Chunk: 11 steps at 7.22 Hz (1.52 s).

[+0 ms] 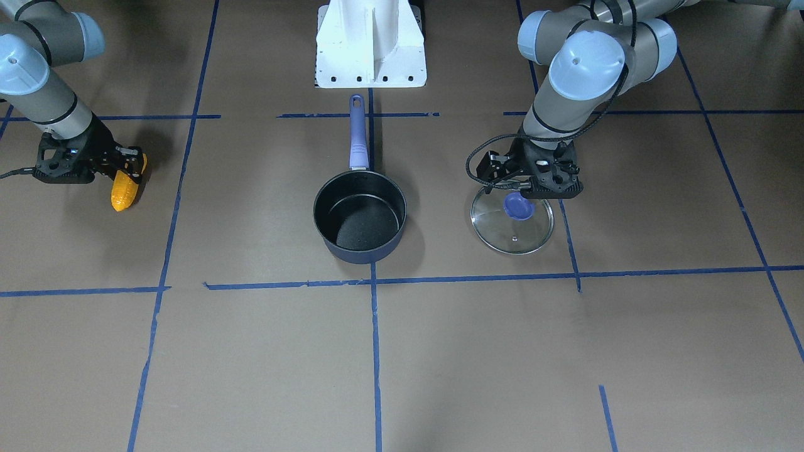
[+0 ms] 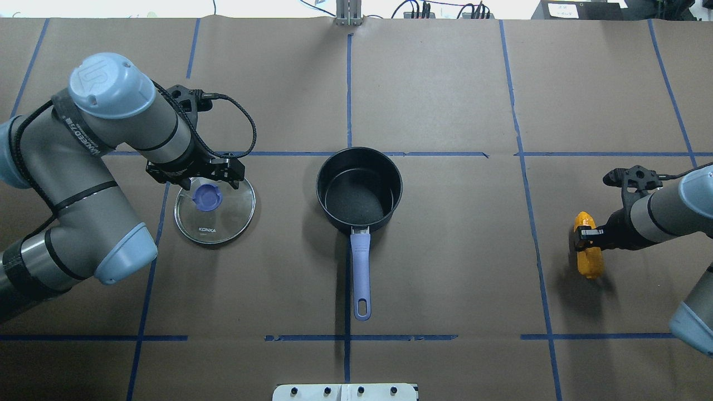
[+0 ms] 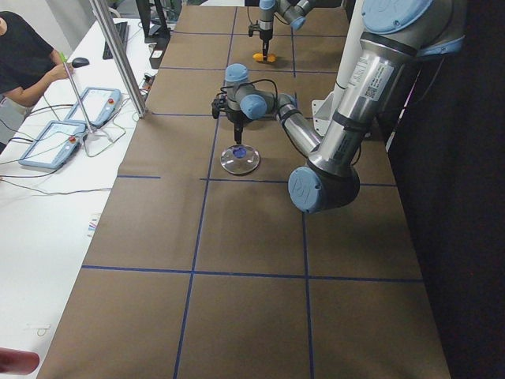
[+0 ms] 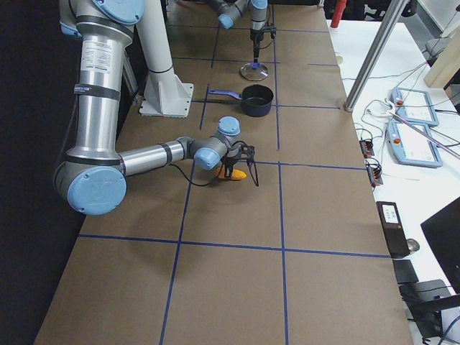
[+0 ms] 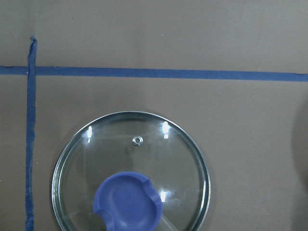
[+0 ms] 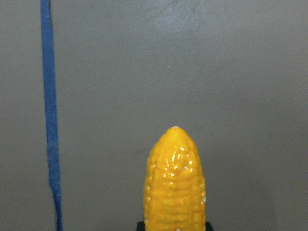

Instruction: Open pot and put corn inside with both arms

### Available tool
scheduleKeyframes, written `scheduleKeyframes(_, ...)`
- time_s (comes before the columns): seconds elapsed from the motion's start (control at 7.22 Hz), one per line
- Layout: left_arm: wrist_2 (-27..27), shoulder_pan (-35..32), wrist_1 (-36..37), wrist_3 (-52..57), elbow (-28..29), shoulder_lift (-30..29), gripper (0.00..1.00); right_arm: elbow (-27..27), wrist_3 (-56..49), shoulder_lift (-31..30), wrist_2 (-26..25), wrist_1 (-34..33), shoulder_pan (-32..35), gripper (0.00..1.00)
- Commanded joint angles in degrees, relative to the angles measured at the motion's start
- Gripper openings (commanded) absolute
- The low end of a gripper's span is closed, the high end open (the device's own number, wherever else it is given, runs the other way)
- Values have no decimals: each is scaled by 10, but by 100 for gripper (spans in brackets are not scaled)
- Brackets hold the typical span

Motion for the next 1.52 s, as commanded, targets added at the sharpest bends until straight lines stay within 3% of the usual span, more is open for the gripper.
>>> scheduleKeyframes(0.0, -10, -11, 0, 2, -21, 3, 100, 22, -1, 7, 30, -2, 32, 2)
scheduleKeyframes(0.14, -10, -17, 0, 3, -23, 4, 100, 26, 0, 25, 39, -3, 39, 2)
scheduleKeyframes(0.28, -11, -23, 0, 8, -27, 20, 100, 35, 0, 72, 39, -54, 45, 2)
scheduleKeyframes(0.55, -49, -60, 2, 25, -27, 37, 100, 87, 1, 184, 36, -247, 47, 2)
scheduleKeyframes(0.83, -58, -99, 3, 133, -29, 78, 100, 82, 4, 320, 30, -386, 30, 2)
scheduleKeyframes(0.97, -59, -123, 2, 192, -30, 102, 100, 72, 40, 369, 12, -414, 9, 2)
scheduleKeyframes(1.39, -59, -188, 3, 326, -24, 152, 100, -61, 117, 496, -42, -411, -49, 3)
